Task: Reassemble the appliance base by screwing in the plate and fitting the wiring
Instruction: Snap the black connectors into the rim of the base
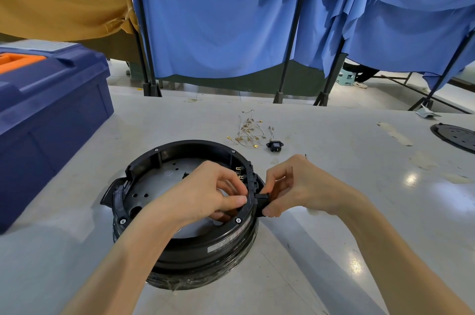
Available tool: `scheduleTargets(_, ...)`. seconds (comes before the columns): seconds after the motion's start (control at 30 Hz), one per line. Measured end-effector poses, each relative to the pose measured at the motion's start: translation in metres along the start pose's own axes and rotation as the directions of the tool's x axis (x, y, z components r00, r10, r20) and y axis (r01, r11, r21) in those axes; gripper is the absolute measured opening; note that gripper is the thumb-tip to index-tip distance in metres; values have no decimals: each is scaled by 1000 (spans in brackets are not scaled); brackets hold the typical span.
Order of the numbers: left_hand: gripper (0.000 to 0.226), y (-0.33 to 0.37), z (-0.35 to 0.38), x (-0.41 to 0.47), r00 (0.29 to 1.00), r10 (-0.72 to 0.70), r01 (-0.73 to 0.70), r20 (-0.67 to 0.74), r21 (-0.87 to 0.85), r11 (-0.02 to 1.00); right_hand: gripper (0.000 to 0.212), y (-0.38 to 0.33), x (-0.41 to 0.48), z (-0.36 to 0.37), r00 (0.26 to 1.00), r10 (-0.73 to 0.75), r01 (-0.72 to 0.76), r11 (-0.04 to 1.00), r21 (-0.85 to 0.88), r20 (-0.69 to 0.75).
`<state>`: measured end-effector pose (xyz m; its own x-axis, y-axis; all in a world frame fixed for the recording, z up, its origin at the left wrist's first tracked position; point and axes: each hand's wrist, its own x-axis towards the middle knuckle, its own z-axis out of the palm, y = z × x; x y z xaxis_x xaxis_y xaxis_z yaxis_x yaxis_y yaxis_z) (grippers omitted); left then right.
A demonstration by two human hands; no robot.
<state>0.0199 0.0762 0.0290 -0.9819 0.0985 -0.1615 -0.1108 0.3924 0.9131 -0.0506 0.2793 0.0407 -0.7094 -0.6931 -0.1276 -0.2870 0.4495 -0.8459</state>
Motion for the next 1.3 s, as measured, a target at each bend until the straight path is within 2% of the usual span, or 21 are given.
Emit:
scheduleTargets(0.23, 13, 2, 1, -1, 1000, -12, 12, -14, -13, 1000, 22, -2, 3, 3, 999, 17, -15, 999, 50, -43)
scheduleTargets(0.6, 5, 4, 3, -2, 999, -11, 11, -35, 16, 1000, 20, -6, 6, 11, 994, 59, -62, 998, -26, -94)
scheduleTargets(0.9, 8, 4, 2, -2, 1000, -11, 11, -20, 9, 1000, 25, 0, 8, 12, 987, 36, -49, 996, -81, -159)
scheduleTargets(1.0, 19, 2, -1, -3, 1000, 4, -4, 13, 7, 1000, 30, 3, 9, 10, 987, 24, -41, 994, -105, -160)
scheduleTargets(1.07, 25, 1, -2, -4, 998, 33, -33, 51, 4, 999, 27, 5, 8, 7, 993, 6, -12, 999, -52, -120)
scheduleTargets(1.13, 25, 1, 1, -2, 997, 69, -70, 20, 83, 994, 17, 8, 6, 3, 996, -22, 24, 1000, 19, -87)
scheduleTargets(1.2, 22, 1, 6, 1, 990, 123, -105, -70, 214, 971, 9, 9, 6, 2, 996, -33, 38, 998, 52, -87)
scheduleTargets(1.3, 22, 3, 13, 2, 971, 183, -127, -151, 323, 938, 13, 10, 10, 7, 992, -29, 31, 999, 16, -126)
